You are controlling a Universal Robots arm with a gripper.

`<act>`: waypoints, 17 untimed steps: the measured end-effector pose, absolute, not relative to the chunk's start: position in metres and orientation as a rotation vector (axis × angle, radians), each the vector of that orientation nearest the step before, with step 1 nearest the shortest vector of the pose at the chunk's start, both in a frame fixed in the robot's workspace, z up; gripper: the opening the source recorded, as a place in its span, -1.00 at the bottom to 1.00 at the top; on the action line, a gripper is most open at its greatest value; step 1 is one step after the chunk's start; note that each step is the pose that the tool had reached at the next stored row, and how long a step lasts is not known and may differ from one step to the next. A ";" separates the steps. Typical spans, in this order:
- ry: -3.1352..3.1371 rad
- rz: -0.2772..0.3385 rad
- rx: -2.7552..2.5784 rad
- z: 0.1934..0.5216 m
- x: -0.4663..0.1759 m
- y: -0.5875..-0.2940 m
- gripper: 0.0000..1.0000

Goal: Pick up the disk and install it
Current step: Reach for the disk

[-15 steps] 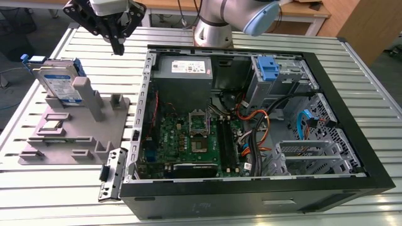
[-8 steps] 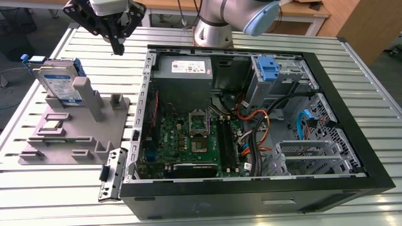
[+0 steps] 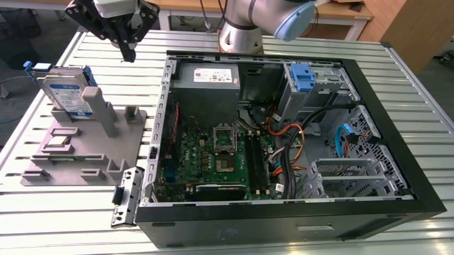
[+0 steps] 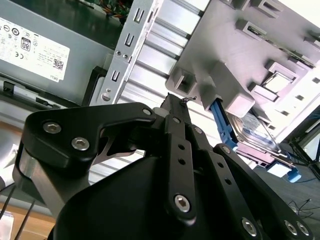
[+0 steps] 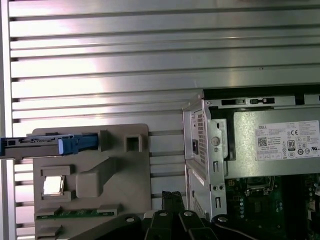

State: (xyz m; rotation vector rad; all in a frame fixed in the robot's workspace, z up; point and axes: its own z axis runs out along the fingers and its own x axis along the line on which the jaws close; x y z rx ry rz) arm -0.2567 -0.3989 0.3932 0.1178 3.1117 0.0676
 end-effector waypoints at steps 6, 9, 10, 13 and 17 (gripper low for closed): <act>3.112 0.068 0.118 0.393 -0.268 -0.399 -0.80; 3.112 0.068 0.118 0.393 -0.274 -0.399 -0.80; 3.112 0.068 0.118 0.393 -0.276 -0.399 -0.80; 3.112 0.068 0.118 0.393 -0.283 -0.399 -0.80; 3.112 0.068 0.118 0.392 -0.295 -0.399 -0.80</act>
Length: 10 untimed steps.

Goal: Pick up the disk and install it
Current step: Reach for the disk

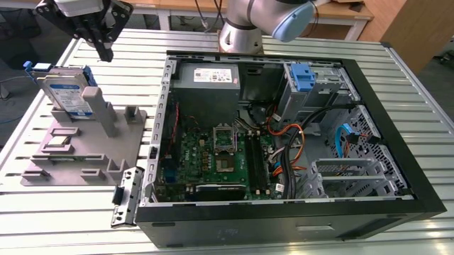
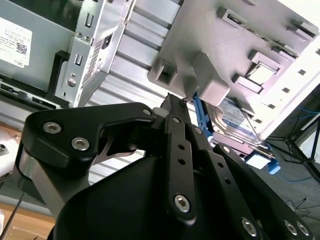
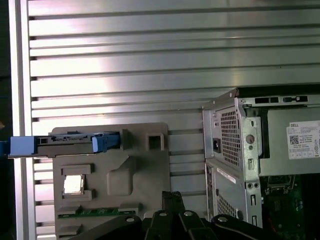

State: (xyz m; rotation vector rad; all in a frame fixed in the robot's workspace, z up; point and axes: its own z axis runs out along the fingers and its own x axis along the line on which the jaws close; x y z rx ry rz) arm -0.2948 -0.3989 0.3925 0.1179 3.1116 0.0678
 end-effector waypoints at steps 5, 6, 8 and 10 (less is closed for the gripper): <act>3.112 0.068 0.118 0.392 -0.312 -0.399 -0.80; 3.112 0.068 0.118 0.392 -0.315 -0.399 -0.80; 3.112 0.068 0.118 0.391 -0.321 -0.399 -0.80; 3.112 0.068 0.118 0.391 -0.326 -0.399 -0.80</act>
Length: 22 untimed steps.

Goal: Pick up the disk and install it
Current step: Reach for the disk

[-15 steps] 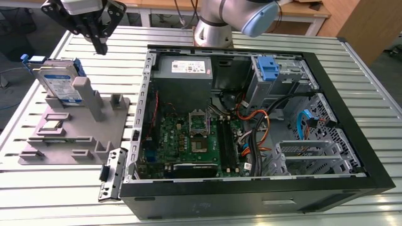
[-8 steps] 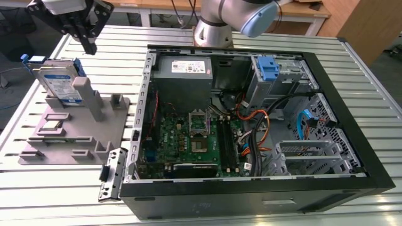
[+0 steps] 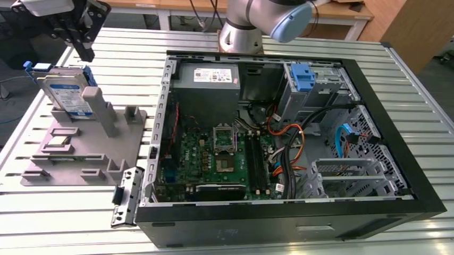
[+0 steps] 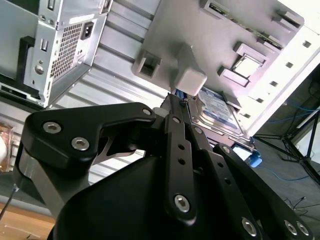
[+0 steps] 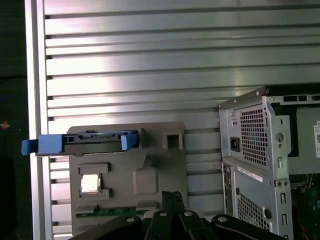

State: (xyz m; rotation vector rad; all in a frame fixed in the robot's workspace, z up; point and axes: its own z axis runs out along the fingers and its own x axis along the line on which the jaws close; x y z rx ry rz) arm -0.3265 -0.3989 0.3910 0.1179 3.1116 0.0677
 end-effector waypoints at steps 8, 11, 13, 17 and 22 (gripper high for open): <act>3.112 0.068 0.118 0.390 -0.347 -0.399 -0.80; 3.112 0.068 0.118 0.389 -0.353 -0.399 -0.80; 3.112 0.068 0.118 0.389 -0.356 -0.399 -0.80; 3.112 0.068 0.118 0.388 -0.361 -0.399 -0.80; 3.112 0.068 0.118 0.388 -0.361 -0.399 -0.80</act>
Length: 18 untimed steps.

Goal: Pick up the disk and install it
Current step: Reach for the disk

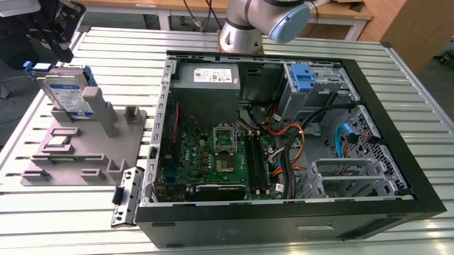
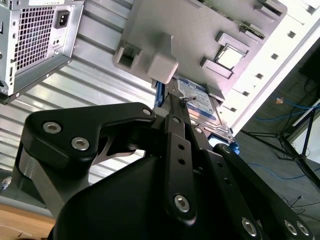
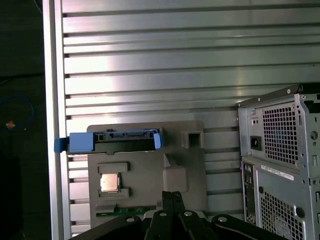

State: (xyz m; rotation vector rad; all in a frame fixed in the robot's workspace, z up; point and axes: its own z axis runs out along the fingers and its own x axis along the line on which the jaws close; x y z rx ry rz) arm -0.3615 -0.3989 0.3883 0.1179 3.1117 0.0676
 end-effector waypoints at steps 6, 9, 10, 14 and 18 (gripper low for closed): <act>3.111 0.068 0.118 0.384 -0.363 -0.399 -0.80; 3.110 0.068 0.118 0.380 -0.364 -0.399 -0.80; 3.110 0.068 0.118 0.379 -0.365 -0.399 -0.80; 3.109 0.068 0.118 0.374 -0.369 -0.397 -0.80; 3.109 0.068 0.118 0.368 -0.374 -0.391 -0.80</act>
